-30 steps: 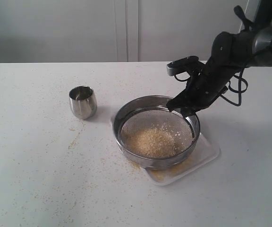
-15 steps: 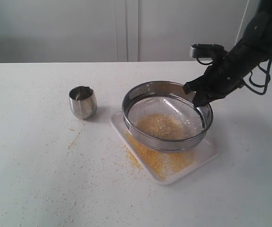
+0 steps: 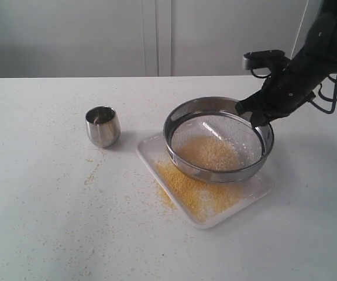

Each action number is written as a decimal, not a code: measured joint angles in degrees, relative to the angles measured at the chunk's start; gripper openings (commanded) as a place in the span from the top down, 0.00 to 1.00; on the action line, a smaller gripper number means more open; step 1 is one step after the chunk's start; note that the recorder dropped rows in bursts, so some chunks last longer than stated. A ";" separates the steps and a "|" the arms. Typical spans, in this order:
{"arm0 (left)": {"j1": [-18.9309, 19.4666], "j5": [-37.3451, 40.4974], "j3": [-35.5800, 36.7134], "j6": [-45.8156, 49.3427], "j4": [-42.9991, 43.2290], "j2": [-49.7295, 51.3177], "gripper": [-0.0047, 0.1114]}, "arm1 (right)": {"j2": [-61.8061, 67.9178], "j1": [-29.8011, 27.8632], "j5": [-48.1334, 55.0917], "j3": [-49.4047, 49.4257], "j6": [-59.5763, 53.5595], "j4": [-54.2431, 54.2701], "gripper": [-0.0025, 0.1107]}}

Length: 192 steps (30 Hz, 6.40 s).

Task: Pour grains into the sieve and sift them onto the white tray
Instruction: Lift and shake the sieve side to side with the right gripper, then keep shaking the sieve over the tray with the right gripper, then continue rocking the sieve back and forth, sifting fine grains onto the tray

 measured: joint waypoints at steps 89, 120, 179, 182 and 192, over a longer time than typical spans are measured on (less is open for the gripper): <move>0.00 -2.47 0.00 0.00 0.00 0.00 0.96 | 0.04 0.05 2.36 -0.13 0.92 5.68 0.98; 0.00 -2.47 0.00 0.00 0.00 0.00 0.96 | 0.25 0.84 4.86 -0.06 -0.67 8.28 0.98; 0.00 -2.47 0.00 0.00 0.00 0.00 0.96 | -0.52 4.65 8.49 -0.12 -9.61 -0.24 0.98; 0.00 -2.47 0.00 0.00 0.00 0.00 0.96 | -0.28 3.75 2.92 -0.03 3.25 1.04 0.98; 0.00 -2.47 0.00 0.00 0.00 0.00 0.96 | -0.28 4.05 0.75 -0.24 -2.18 5.88 0.98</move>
